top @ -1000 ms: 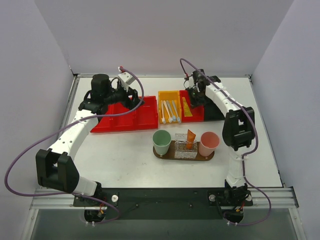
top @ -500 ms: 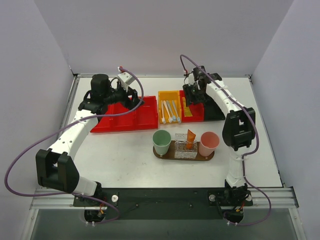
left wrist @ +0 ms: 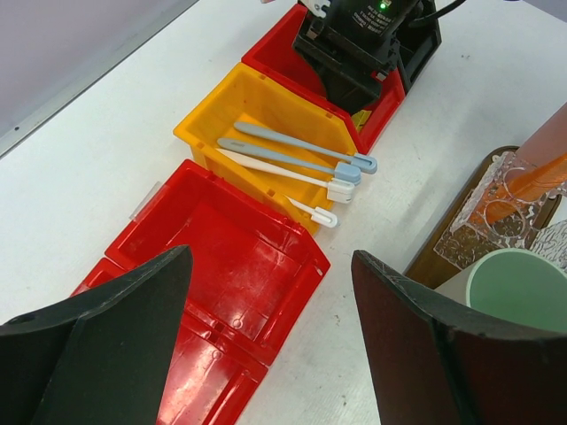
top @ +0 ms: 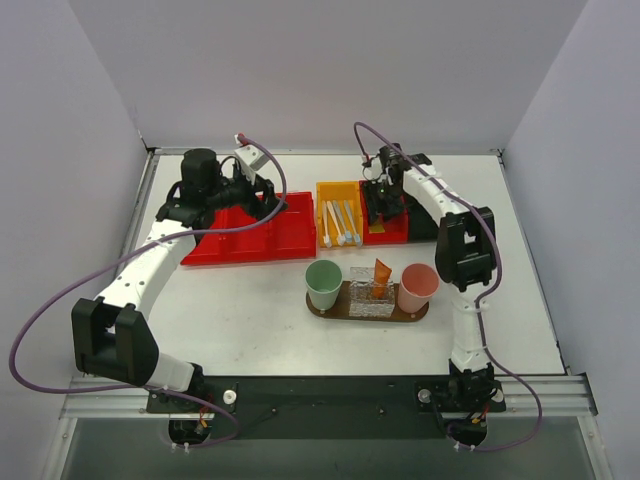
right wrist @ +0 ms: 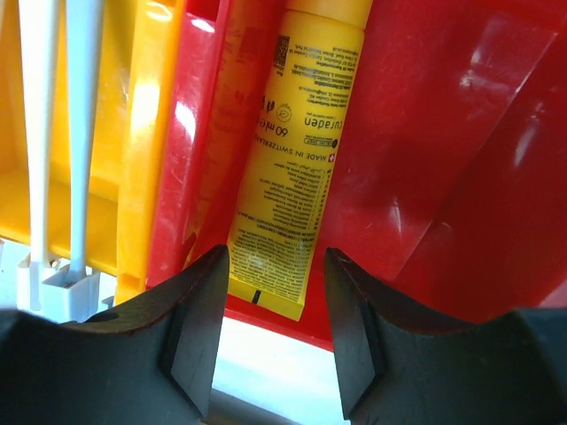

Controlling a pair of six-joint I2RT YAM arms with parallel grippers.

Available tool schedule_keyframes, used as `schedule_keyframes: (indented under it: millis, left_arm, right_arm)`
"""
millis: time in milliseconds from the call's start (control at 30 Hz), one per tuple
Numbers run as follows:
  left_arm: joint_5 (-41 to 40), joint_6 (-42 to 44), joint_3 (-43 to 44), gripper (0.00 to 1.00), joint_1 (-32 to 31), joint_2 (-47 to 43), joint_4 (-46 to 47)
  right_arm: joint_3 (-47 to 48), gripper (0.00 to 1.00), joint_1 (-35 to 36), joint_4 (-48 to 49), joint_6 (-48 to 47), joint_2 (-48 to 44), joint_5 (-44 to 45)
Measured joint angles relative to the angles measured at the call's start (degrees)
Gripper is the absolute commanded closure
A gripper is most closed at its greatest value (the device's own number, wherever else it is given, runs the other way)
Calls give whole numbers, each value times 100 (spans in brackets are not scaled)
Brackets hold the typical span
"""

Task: Prepare toiletry sets of a toothbrush and toothpaste on the tray

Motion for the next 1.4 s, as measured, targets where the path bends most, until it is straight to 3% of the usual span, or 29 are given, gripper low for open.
schedule_keyframes:
  millis: [467, 800, 1400]
  left_arm:
    - [20, -2, -9, 17, 2, 0, 4]
    - [59, 0, -109, 17, 2, 0, 7]
    - [127, 48, -136, 17, 2, 2, 4]
  right_arm:
    - [136, 63, -35, 63, -55, 313, -144]
    - [136, 99, -35, 168, -11, 348, -98]
    - [133, 100, -24, 118, 37, 166, 188]
